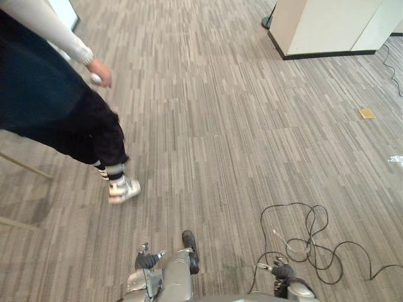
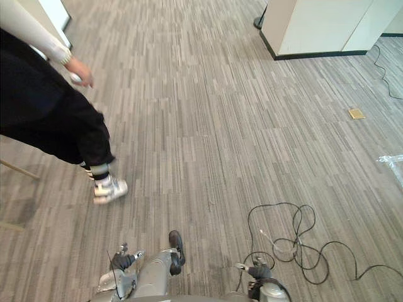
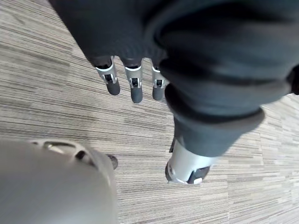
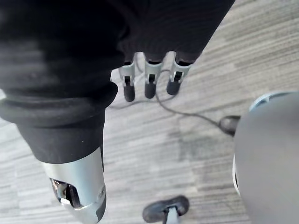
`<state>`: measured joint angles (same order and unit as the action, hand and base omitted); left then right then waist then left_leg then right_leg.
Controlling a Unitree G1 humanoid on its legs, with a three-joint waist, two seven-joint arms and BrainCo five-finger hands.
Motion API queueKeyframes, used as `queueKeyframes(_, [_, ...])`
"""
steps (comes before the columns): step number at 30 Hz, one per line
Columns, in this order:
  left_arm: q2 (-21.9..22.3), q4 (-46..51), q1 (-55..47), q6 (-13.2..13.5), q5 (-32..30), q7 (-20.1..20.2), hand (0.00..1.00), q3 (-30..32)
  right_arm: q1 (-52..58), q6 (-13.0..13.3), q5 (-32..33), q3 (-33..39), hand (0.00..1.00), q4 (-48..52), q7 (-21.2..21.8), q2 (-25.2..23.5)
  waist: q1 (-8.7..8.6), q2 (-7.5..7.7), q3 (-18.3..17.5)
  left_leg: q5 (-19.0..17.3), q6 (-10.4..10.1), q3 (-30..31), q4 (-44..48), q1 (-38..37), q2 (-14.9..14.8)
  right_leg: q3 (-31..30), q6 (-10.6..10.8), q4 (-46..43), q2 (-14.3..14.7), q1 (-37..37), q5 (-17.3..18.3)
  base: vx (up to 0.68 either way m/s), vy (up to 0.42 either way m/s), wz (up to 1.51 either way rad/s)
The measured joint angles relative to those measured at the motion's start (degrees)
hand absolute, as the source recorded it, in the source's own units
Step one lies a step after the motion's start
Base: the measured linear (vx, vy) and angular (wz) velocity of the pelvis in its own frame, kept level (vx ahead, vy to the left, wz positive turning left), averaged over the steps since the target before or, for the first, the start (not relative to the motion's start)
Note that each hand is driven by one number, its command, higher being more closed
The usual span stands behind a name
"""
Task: Organize washtable
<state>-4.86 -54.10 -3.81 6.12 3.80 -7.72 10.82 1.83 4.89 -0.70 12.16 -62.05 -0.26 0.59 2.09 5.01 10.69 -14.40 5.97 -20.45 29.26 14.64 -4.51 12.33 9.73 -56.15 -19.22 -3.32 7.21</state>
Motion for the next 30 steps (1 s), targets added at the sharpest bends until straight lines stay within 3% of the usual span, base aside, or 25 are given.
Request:
queueKeyframes(1, [0.00, -0.29, -0.02, -0.21, 0.00, -0.02, 0.00, -0.02, -0.07, 0.10, -0.01, 0.19, 0.00, 0.13, 0.34, 0.02, -0.09, -0.20, 0.11, -0.61, -0.03, -0.01, -0.83, -1.93, 0.04, 0.48, -0.45, -3.49, 0.01, -1.82, 0.51, 0.61, 0.135, -0.31])
queueKeyframes(2, [0.08, -0.96, -0.37, -0.83, -0.02, 0.01, 0.00, -0.05, -0.25, 0.30, 0.01, 1.14, 0.00, 0.55, 0.58, 0.10, -0.33, -1.08, 0.57, -0.98, -0.41, -0.24, -5.58, -7.93, 0.57, 2.35, -2.75, -6.19, 1.12, -5.12, 3.72, 0.49, 0.089, -0.27])
queueKeyframes(3, [0.16, -1.13, -0.66, -0.90, -0.04, 0.01, 0.00, -0.10, -0.34, 0.30, 0.04, 1.37, 0.00, 0.67, 0.58, 0.14, -0.54, -1.20, 0.65, -0.87, -0.60, -0.61, -7.81, -10.55, 0.78, 3.90, -3.66, -5.02, 1.53, -5.96, 5.20, 0.54, 0.087, -0.29])
queueKeyframes(5, [0.28, -1.61, -1.51, -0.94, -0.05, 0.00, 0.00, -1.44, -0.44, 0.39, 0.09, 1.47, 0.00, 1.94, 0.56, 0.58, -1.59, -2.13, 0.55, -0.68, -1.34, -1.05, -13.49, -17.18, 1.10, 10.20, -6.80, 4.16, 2.14, -9.25, 8.69, 0.40, 0.031, -0.10])
queueKeyframes(6, [0.45, -1.89, -1.37, -0.92, -0.26, 0.03, 0.00, -2.05, -0.44, 0.42, 0.14, 1.54, 0.00, 2.66, 0.54, 1.01, -1.78, -2.65, 0.54, -0.70, -1.54, -0.93, -15.16, -19.05, 1.11, 13.03, -7.05, 12.75, 2.14, -11.60, 8.70, 0.37, 0.002, 0.09])
queueKeyframes(7, [0.63, -2.05, -1.21, -0.92, -0.59, 0.03, 0.00, -2.42, -0.46, 0.44, 0.19, 1.70, 0.00, 2.87, 0.54, 1.20, -1.93, -2.87, 0.51, -0.79, -1.83, -0.59, -15.56, -19.60, 1.10, 13.93, -6.82, 18.19, 2.21, -12.61, 7.99, 0.45, -0.026, 0.32])
queueKeyframes(10, [1.66, -2.64, -1.13, -0.85, -1.22, -0.11, 0.00, -2.16, -0.70, 0.14, 0.30, 3.86, 0.00, 2.75, 0.49, 1.55, -2.19, -3.13, 0.54, -2.92, -5.35, 2.29, -17.08, -22.99, 1.21, 13.97, -4.82, 45.58, 2.11, -13.70, -2.76, 0.39, -0.094, 0.57])
queueKeyframes(12, [1.59, -2.92, -1.39, -0.91, -1.47, -0.07, 0.00, -1.76, -0.63, -0.01, 0.33, 4.06, 0.00, 2.77, 0.54, 1.73, -2.32, -3.10, 0.50, -6.09, -7.35, 4.24, -16.60, -25.98, 0.79, 11.49, -4.39, 45.99, 1.37, -13.96, -4.58, 0.46, -0.205, 0.53])
queueKeyframes(13, [2.05, -3.17, -1.52, -1.02, -2.38, -0.04, 0.00, -1.70, -0.76, -0.01, 0.56, 4.09, 0.00, 3.07, 0.81, 2.42, -2.94, -4.19, 0.13, -9.48, -7.93, 5.71, -14.65, -27.42, -0.96, 8.28, -5.84, 38.97, 1.85, -15.43, -6.71, 0.51, -0.275, 0.66])
queueKeyframes(14, [2.72, -3.90, -2.45, -1.14, -2.54, 0.11, 0.00, -1.45, -0.56, 0.02, 0.51, 4.56, 0.00, 3.43, 1.24, 3.30, -3.25, -5.37, -1.58, -11.15, -8.82, 7.06, -9.33, -26.76, -3.38, 7.24, -6.72, 33.21, 3.39, -16.18, -6.22, 0.65, -0.342, 0.81])
queueKeyframes(15, [2.92, -3.89, -2.19, -1.15, -2.52, 0.16, 0.00, 0.29, -0.43, 0.02, 0.53, 5.23, 0.00, 2.91, 1.54, 3.80, -3.65, -6.03, -1.48, -10.70, -8.31, 7.49, 2.06, -23.15, -6.60, 7.46, -7.50, 30.58, 4.10, -15.19, -7.30, 0.64, -0.392, 0.60])
queueKeyframes(16, [4.84, -3.74, -2.22, -1.26, -2.34, 0.05, 0.00, 2.70, -0.34, -0.34, 0.55, 5.84, 0.00, 2.70, 1.59, 5.74, -3.17, -9.51, -1.71, -6.42, -6.31, 7.14, 15.52, -18.34, -13.38, 9.88, -8.34, 30.14, 7.58, -11.94, -4.97, 0.56, -0.338, 0.21])
queueKeyframes(17, [5.34, -3.83, -2.44, -1.45, -2.20, 0.05, 0.00, 3.54, -0.13, -0.48, 0.49, 5.83, 0.00, 2.65, 1.54, 6.45, -2.76, -10.97, -1.74, -2.32, -5.22, 5.94, 20.43, -17.05, -16.67, 10.12, -8.45, 30.71, 9.24, -10.26, -4.06, 0.57, -0.310, -0.25])
queueKeyframes(18, [5.29, -3.91, -3.21, -1.79, -2.22, 0.07, 0.00, 4.19, 0.69, -0.81, 0.52, 5.80, 0.00, 2.60, 1.43, 6.50, -2.61, -11.71, -1.66, 8.36, -3.84, 4.18, 26.62, -15.33, -21.56, 9.84, -9.34, 33.05, 12.42, -6.53, -2.40, 0.62, -0.222, -0.43])
queueKeyframes(19, [4.82, -3.89, -3.46, -1.85, -2.20, 0.07, 0.00, 4.73, 0.83, -1.30, 0.52, 5.87, 0.00, 1.42, 0.98, 6.54, -2.64, -11.29, -1.54, 7.55, -4.91, 3.76, 32.57, -12.01, -23.55, 9.22, -9.95, 37.68, 14.30, -1.96, -1.36, 0.61, -0.211, -0.33])
queueKeyframes(20, [4.63, -3.83, -3.34, -1.85, -2.21, 0.12, 0.00, 4.72, 0.81, -1.43, 0.51, 5.89, 0.00, 1.08, 0.67, 6.53, -2.71, -10.96, -1.52, 6.38, -5.26, 3.71, 33.27, -10.79, -23.37, 9.22, -9.92, 38.66, 14.38, -1.07, -1.33, 0.59, -0.196, -0.11])
queueKeyframes(21, [3.83, -3.60, -2.80, -1.63, -2.20, 0.11, 0.00, 5.11, 1.32, -1.75, 0.53, 5.85, 0.00, -0.54, 0.07, 6.26, -2.68, -9.40, -1.47, 3.10, -7.48, 2.65, 33.58, -6.86, -21.89, 9.21, -9.90, 42.61, 14.38, 2.21, -1.33, 0.45, -0.145, 0.04])
queueKeyframes(22, [3.30, -3.26, -2.65, -1.63, -2.21, 0.10, 0.00, 5.09, 1.60, -1.89, 0.53, 5.80, 0.00, -0.92, -0.17, 5.95, -2.63, -8.56, -1.30, 1.81, -8.23, 2.04, 32.25, -5.00, -20.80, 9.21, -9.85, 44.64, 14.34, 3.87, -1.36, 0.63, -0.169, 0.00])
queueKeyframes(24, [1.71, -2.14, -2.48, -1.53, -2.23, 0.06, 0.00, 4.85, 1.34, -2.21, 0.50, 5.85, 0.00, -1.86, -0.83, 4.60, -1.85, -6.13, -0.59, 0.78, -9.55, -0.94, 16.17, 0.17, -15.51, 9.14, -8.93, 49.39, 14.08, 8.58, -2.19, 0.54, -0.098, -0.24])
queueKeyframes(25, [1.65, -2.13, -2.32, -1.47, -2.23, 0.04, 0.00, 4.82, 1.22, -2.14, 0.50, 6.00, 0.00, -1.85, -0.85, 4.43, -1.45, -5.89, -0.45, 1.00, -9.83, -0.87, 9.71, 0.85, -13.83, 8.92, -8.90, 50.22, 14.03, 9.41, -2.18, 0.44, 0.041, -0.49])
queueKeyframes(26, [1.60, -2.12, -2.33, -1.41, -2.21, 0.03, 0.00, 4.79, 0.95, -1.94, 0.50, 6.17, 0.00, -1.88, -0.89, 4.19, -1.09, -5.51, -0.28, 2.82, -11.82, 0.41, -3.75, 1.79, -10.27, 8.07, -8.07, 51.74, 13.76, 11.11, -1.72, 0.44, 0.120, -0.65])
queueKeyframes(27, [1.33, -2.42, -2.56, -1.42, -2.21, 0.01, 0.00, 4.54, 0.59, -1.45, 0.48, 5.96, 0.00, -1.84, -1.00, 3.73, -0.53, -5.01, -0.21, 11.38, -11.19, 3.51, -13.56, 0.54, -7.01, 6.87, -6.21, 53.01, 12.95, 12.61, -0.91, 0.53, 0.144, -0.75])
queueKeyframes(28, [1.40, -2.70, -2.99, -1.39, -2.22, 0.00, 0.00, 4.21, 0.63, -1.24, 0.45, 5.68, 0.00, -1.79, -1.01, 3.87, 0.13, -4.82, -0.52, 15.41, -10.47, 4.35, -15.27, -0.75, -6.10, 5.98, -5.60, 53.69, 13.21, 13.35, -0.74, 0.47, 0.135, -0.61])
queueKeyframes(29, [0.36, -2.71, -2.94, -1.39, -2.20, 0.02, 0.00, 3.28, 0.58, -0.95, 0.44, 4.69, 0.00, -1.77, -1.07, 2.29, -0.09, -3.30, -1.22, 13.97, -7.44, 4.27, -14.34, -1.09, -4.22, 5.61, -5.13, 54.13, 11.74, 14.47, -0.30, 0.47, 0.124, -0.12])
queueKeyframes(30, [-0.38, -2.70, -2.24, -1.24, -2.23, 0.03, 0.00, 2.19, 0.41, -0.75, 0.48, 4.69, 0.00, -1.62, -0.84, 1.75, -1.14, -2.76, -1.60, 10.32, -6.46, 5.31, -9.99, 0.95, -3.95, 6.23, -4.83, 51.86, 10.94, 13.80, -0.06, 0.47, 0.142, 0.14])
